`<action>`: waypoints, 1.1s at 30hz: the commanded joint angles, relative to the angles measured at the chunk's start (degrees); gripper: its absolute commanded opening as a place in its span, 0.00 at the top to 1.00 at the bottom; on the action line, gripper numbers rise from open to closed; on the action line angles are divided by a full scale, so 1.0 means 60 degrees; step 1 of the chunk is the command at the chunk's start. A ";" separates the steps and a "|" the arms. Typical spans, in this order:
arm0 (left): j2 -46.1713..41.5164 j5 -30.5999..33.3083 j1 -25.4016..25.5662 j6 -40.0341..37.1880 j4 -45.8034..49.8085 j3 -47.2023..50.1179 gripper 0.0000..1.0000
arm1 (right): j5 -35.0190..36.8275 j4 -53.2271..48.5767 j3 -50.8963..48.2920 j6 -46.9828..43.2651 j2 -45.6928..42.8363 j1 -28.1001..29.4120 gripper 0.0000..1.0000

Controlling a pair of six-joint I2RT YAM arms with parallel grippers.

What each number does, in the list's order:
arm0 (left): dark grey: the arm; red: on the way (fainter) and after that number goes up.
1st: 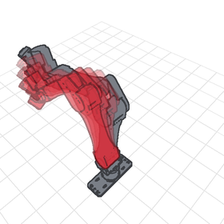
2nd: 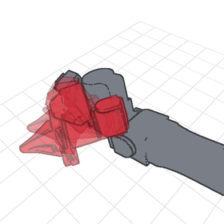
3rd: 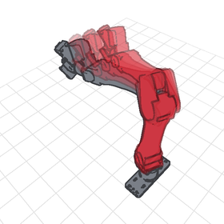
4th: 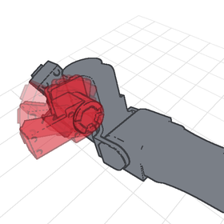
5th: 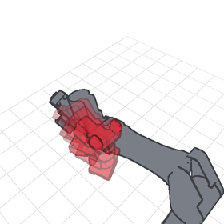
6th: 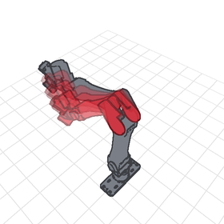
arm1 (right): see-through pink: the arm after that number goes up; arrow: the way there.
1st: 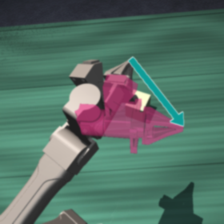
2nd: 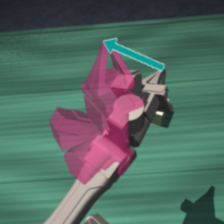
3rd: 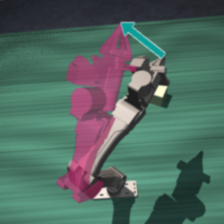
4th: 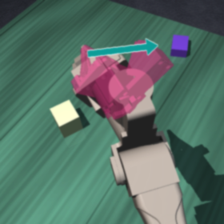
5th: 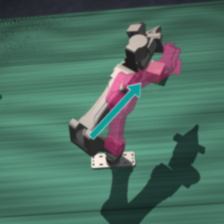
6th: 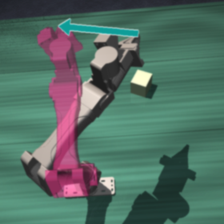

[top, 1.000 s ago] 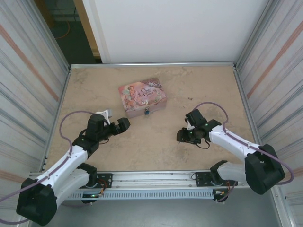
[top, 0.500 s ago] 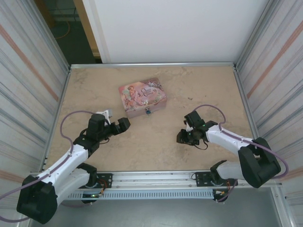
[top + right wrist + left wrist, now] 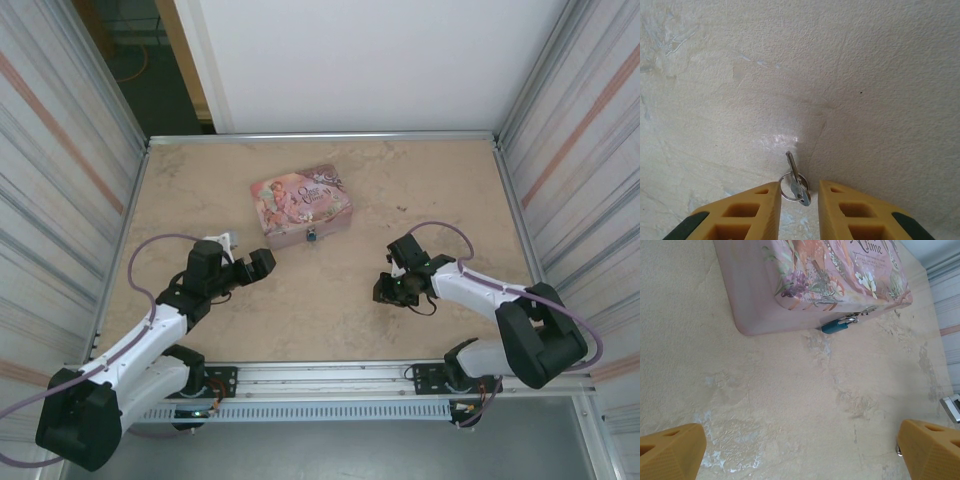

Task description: Unlock the padlock with the key

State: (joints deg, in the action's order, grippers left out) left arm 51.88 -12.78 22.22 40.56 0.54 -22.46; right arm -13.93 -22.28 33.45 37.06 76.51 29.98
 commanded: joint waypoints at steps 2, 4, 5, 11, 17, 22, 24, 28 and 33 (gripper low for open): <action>0.0029 0.0109 0.0032 0.0023 -0.0102 -0.0139 0.01 | -0.0253 0.0008 -0.0046 0.0093 0.0155 -0.0067 0.77; 0.0045 0.0110 0.0041 0.0032 -0.0118 -0.0146 0.01 | -0.0283 0.0032 -0.0067 0.0108 0.0161 -0.0045 0.78; 0.0057 0.0113 0.0033 0.0027 -0.0111 -0.0138 0.01 | -0.0278 0.0037 -0.0062 0.0118 0.0154 -0.0031 0.79; 0.0055 0.0134 0.0033 0.0002 -0.0097 -0.0136 0.01 | -0.0254 0.0037 -0.0082 0.0115 0.0183 -0.0001 0.82; -0.0031 0.0186 0.0042 -0.0149 -0.0051 -0.0237 0.01 | -0.0212 0.0122 -0.0088 0.0104 0.0176 0.0001 0.89; -0.0055 0.0208 0.0035 -0.0335 -0.0031 -0.0386 0.01 | -0.0246 0.0317 -0.0111 0.0108 0.0230 0.0014 0.94; -0.0077 0.0218 0.0035 -0.0384 -0.0036 -0.0431 0.01 | -0.0255 0.0413 -0.0122 0.0120 0.0223 0.0014 0.96; -0.0090 0.0229 0.0032 -0.0416 -0.0038 -0.0501 0.01 | -0.0259 0.0450 -0.0096 0.0109 0.0197 0.0013 0.98; -0.0090 0.0244 0.0033 -0.0428 -0.0019 -0.0549 0.01 | -0.0132 0.0378 -0.0082 0.0093 -0.0063 -0.0018 1.00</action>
State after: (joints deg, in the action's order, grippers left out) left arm 52.07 -12.29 22.22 39.20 0.58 -23.99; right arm -15.00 -19.49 33.34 37.10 77.21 29.98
